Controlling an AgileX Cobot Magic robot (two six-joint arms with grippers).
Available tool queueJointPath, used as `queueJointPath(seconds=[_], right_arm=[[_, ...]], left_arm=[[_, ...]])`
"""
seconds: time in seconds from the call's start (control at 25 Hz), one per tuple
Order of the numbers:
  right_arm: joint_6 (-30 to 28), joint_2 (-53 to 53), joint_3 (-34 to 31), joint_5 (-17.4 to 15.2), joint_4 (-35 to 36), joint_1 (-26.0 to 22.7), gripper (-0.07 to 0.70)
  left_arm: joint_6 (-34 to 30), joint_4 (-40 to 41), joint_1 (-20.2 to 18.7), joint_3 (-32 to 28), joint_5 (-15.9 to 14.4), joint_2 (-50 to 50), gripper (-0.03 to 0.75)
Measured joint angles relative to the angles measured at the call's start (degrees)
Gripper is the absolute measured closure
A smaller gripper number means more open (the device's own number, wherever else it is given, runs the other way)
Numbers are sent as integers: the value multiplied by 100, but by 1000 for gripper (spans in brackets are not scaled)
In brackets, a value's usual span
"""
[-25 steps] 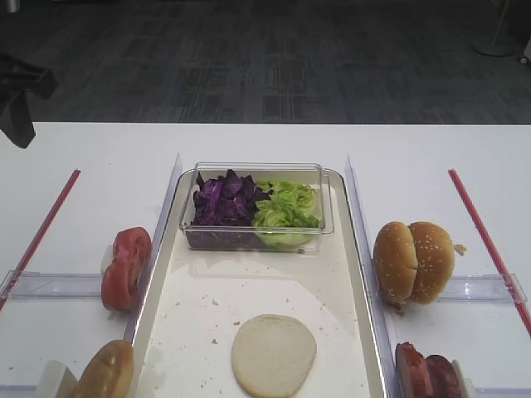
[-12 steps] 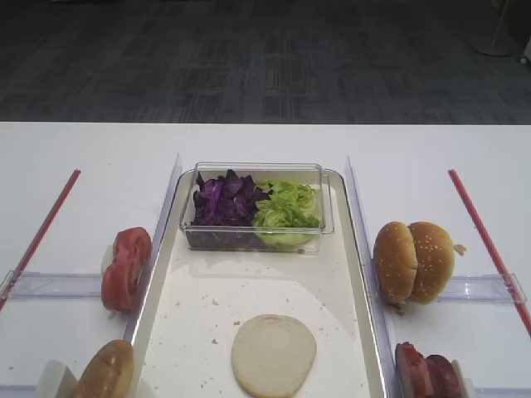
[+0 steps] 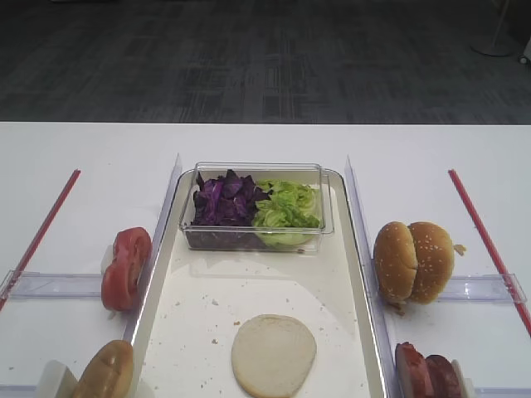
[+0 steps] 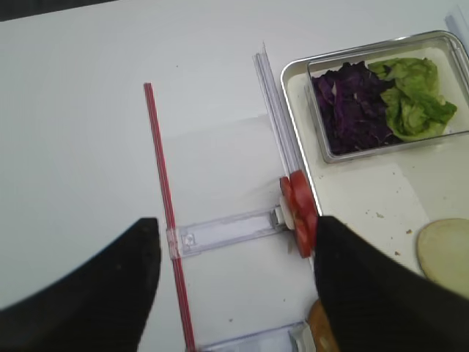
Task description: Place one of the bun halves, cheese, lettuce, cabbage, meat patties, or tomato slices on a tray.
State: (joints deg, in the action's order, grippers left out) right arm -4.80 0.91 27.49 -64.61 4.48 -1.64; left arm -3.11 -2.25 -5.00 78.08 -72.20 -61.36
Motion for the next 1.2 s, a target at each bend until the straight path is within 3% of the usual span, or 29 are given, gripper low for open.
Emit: queueJointPath(seconds=[0.6,1.2], right_arm=[[0,0,0,0,0,0,438],[0,0,0,0,0,0,438]], left_arm=[[0,0,0,-2290,-13,2191,246],[17,152,0,-3734,-62,4080,100]])
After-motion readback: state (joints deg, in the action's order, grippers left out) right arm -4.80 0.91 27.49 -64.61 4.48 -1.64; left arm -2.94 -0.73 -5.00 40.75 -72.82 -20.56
